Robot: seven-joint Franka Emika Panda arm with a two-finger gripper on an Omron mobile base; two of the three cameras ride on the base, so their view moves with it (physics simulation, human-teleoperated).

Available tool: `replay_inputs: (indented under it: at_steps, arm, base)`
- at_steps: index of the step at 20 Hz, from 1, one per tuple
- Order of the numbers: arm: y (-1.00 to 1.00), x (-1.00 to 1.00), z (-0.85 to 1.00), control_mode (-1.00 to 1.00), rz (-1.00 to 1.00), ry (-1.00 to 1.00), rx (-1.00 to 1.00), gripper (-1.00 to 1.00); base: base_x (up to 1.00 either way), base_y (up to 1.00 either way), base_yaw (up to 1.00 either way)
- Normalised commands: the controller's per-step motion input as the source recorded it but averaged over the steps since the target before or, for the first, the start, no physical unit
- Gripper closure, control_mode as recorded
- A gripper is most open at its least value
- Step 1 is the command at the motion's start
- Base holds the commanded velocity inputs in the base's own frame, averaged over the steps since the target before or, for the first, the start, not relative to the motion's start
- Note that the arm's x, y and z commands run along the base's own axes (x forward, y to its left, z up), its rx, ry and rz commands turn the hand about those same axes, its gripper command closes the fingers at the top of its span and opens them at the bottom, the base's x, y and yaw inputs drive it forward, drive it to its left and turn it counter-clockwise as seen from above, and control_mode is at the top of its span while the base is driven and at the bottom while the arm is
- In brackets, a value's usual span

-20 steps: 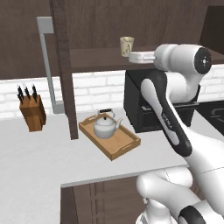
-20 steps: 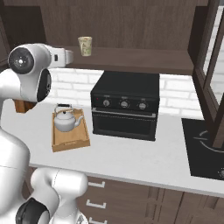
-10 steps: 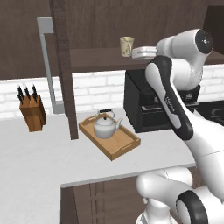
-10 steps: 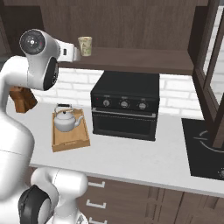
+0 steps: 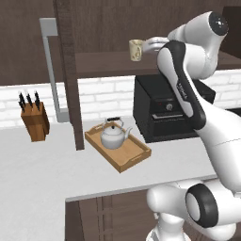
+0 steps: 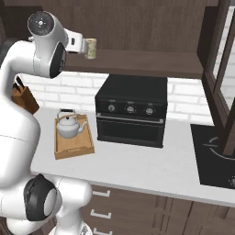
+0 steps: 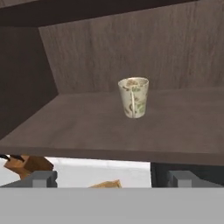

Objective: Pick the kettle from the counter and place it on the tray. Then pick the mug from the cabinet and place it on the tray. Then close the cabinet doors.

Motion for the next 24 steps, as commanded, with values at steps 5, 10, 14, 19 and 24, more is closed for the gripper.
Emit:
replay_inputs:
  at_steps: [5, 10, 14, 19, 24]
  arm:
    - [0.00, 0.09, -0.01, -1.00, 0.00, -0.11, -0.03, -1.00]
    - [0.00, 0.01, -0.03, -1.00, 0.00, -0.13, -0.07, -1.00]
    - [0.00, 0.03, -0.04, -1.00, 0.00, 0.00, -0.06, -1.00]
    - [0.00, 0.20, -0.03, -1.00, 0.00, 0.00, -0.01, -1.00]
    - [0.00, 0.47, 0.00, -1.00, 0.00, -0.01, 0.00, -1.00]
  base:
    - [0.00, 0.00, 0.00]
    - [0.00, 0.00, 0.00]
    - [0.00, 0.00, 0.00]
    - [0.00, 0.00, 0.00]
    - [0.00, 0.00, 0.00]
